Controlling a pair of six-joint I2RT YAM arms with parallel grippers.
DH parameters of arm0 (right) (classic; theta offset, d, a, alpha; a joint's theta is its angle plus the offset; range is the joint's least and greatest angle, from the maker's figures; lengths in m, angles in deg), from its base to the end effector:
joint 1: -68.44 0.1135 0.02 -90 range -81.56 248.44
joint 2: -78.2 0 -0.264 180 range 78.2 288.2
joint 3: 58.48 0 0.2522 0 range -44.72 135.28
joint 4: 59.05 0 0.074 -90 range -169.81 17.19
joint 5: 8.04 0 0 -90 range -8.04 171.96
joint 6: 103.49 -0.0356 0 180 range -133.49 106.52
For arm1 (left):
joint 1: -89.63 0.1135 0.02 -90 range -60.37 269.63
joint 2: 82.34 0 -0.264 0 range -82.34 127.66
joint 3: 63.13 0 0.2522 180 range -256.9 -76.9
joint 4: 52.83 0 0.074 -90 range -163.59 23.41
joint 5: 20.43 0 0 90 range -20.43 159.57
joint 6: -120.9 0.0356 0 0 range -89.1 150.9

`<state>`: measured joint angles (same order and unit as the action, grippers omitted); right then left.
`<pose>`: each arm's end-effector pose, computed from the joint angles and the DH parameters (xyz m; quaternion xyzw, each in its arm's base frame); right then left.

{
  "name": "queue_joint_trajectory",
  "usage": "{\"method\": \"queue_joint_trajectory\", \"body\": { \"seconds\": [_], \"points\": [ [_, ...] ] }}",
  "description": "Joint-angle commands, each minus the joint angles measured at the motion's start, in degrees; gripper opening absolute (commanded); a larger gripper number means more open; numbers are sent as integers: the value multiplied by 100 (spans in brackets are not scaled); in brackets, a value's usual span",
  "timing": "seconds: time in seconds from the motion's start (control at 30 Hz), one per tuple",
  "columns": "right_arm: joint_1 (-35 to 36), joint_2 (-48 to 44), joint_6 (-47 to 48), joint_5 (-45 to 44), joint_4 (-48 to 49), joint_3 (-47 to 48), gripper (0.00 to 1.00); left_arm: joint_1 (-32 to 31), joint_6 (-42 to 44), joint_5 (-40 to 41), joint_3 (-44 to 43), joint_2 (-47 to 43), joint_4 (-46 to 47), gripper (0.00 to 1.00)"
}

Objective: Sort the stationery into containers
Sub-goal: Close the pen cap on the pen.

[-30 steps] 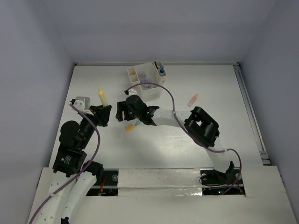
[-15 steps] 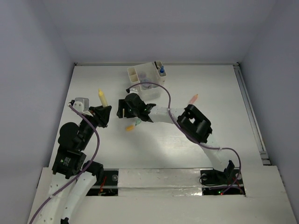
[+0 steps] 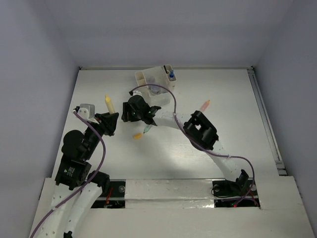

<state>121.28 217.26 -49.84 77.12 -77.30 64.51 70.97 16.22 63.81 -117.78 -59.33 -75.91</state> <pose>0.3359 0.4382 0.1550 -0.1072 0.8772 0.3010 0.3585 0.0935 -0.0354 0.3653 0.0607 0.6498 -0.2485 0.7157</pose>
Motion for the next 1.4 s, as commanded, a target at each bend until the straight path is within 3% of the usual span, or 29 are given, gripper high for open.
{"method": "queue_joint_trajectory", "body": {
  "seconds": [0.0,0.13,0.27,0.4,0.53,0.7,0.97,1.13,1.2,1.3,1.37],
  "points": [
    [-37,331,436,149,-719,581,62,-24,-35,-48,-104,11,220,0],
    [-37,569,665,273,-1114,1099,68,-24,-35,-57,-104,29,229,0],
    [-37,745,788,379,-1519,1531,64,-24,-35,-48,-104,37,229,0],
    [25,675,841,230,-1730,1435,54,-24,-44,-39,-104,20,220,0],
    [77,481,823,176,-1494,970,63,-24,-44,-48,-104,37,229,0],
    [77,683,1279,440,-1678,1241,57,-24,-44,-48,-95,37,212,0],
    [77,157,2264,63,-1678,697,46,-24,-53,-48,-95,55,238,0],
    [77,-493,2651,62,-1178,-460,45,-24,-53,-57,-95,73,238,0],
    [77,-801,2774,176,-871,-823,46,-24,-53,-65,-95,81,238,0],
    [77,-995,2950,133,-747,-1193,62,-24,-44,-336,-78,108,316,0],
    [77,-1039,2959,132,-737,-1281,67,-24,-27,-662,-43,134,422,0]
  ]
}}
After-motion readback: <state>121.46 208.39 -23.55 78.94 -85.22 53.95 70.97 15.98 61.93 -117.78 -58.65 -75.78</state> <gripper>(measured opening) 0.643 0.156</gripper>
